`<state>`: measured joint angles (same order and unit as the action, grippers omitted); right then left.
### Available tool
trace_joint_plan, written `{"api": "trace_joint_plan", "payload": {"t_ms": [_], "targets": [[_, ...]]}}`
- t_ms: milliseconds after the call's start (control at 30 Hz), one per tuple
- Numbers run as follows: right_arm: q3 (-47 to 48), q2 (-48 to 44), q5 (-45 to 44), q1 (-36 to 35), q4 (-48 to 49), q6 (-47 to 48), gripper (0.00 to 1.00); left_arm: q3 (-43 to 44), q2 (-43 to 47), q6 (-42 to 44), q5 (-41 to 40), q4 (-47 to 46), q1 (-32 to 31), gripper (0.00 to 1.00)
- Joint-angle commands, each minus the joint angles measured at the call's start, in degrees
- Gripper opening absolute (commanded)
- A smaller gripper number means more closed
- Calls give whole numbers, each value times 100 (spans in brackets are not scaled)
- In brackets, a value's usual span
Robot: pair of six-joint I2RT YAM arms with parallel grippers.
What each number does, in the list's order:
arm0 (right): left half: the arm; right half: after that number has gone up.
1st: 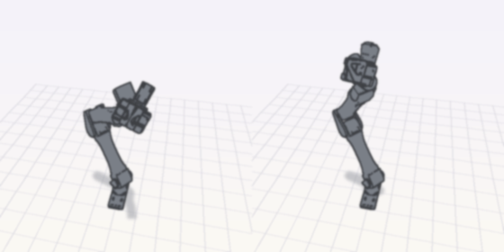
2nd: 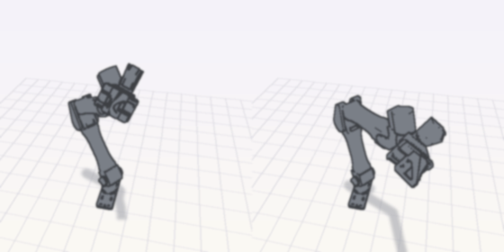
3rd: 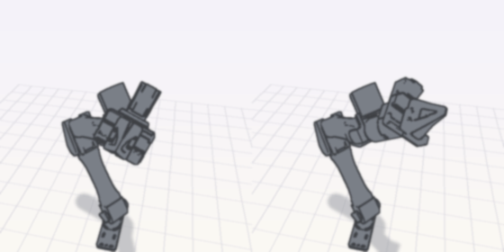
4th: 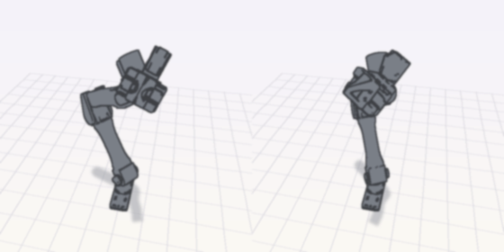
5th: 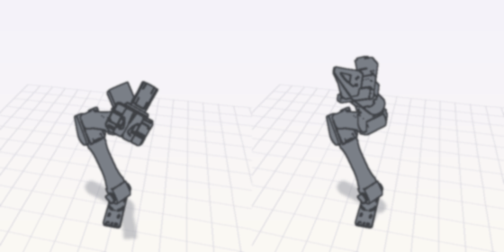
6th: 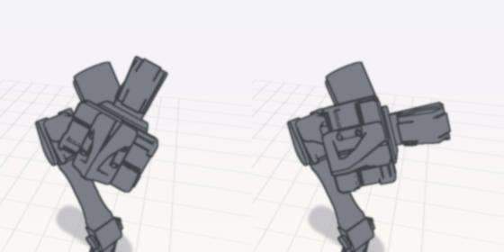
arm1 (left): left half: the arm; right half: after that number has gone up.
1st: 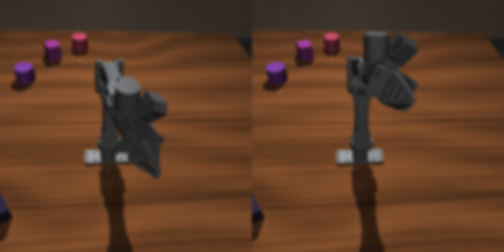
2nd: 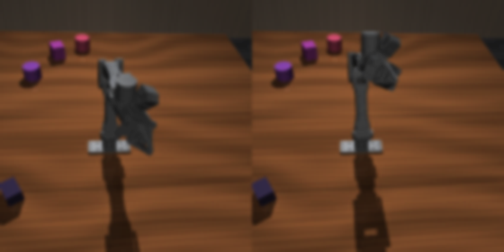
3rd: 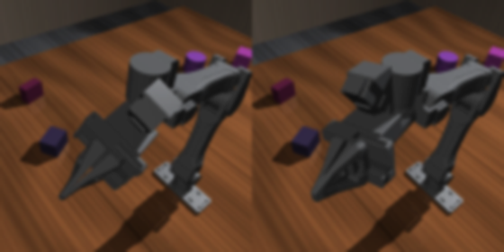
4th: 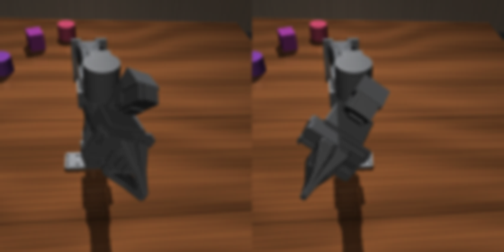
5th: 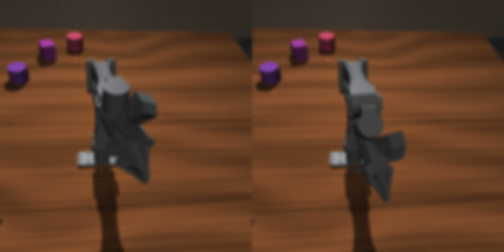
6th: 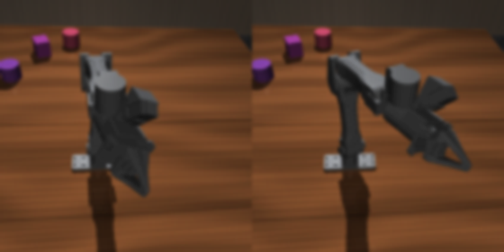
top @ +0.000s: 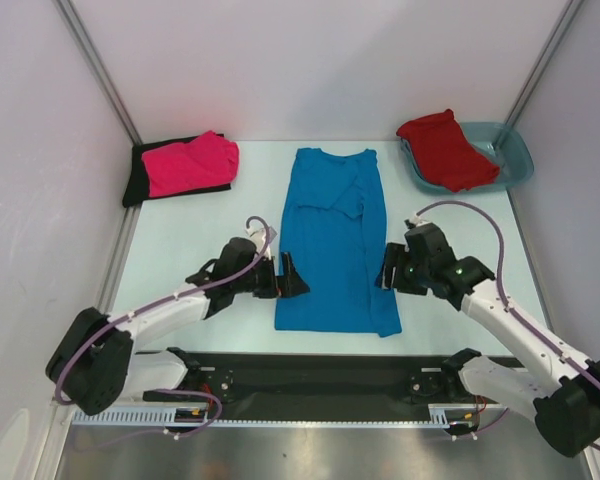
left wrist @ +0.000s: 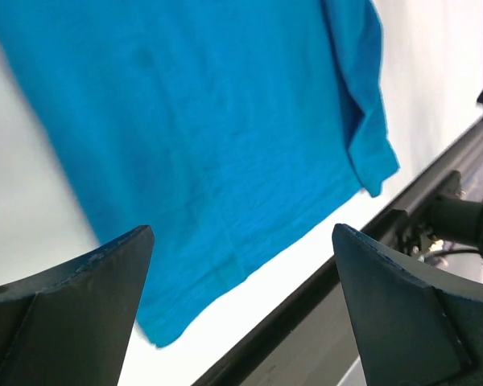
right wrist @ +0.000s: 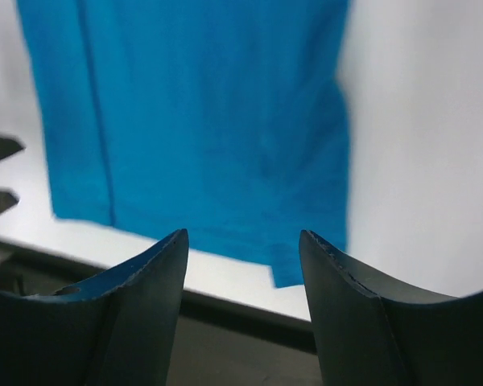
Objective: Fold and stack the t-shirts
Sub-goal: Fold the tshirt
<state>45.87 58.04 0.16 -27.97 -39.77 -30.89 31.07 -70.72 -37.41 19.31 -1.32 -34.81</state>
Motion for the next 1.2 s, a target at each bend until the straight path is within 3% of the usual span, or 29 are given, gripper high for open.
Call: {"api": "trace_joint_plan", "payload": {"t_ms": [0, 167, 367, 733, 1167], "targets": [[-314, 127, 624, -497, 776, -391, 63, -346, 759, -337, -935, 262, -123, 100], [-325, 900, 835, -684, 1874, -339, 63, -462, 2120, -636, -2560, 1157, -123, 100], [-482, 1525, 1723, -816, 3211, -610, 60, -347, 3151, -592, -3319, 1837, -123, 100], [-921, 2492, 2277, -1711, 4845, -1524, 54, -426, 2994, -575, -2995, 1811, -123, 100], [-1282, 2985, 1838, -2275, 5725, -2157, 50, -699, 3442, -575, -2880, 1934, -123, 100]]}}
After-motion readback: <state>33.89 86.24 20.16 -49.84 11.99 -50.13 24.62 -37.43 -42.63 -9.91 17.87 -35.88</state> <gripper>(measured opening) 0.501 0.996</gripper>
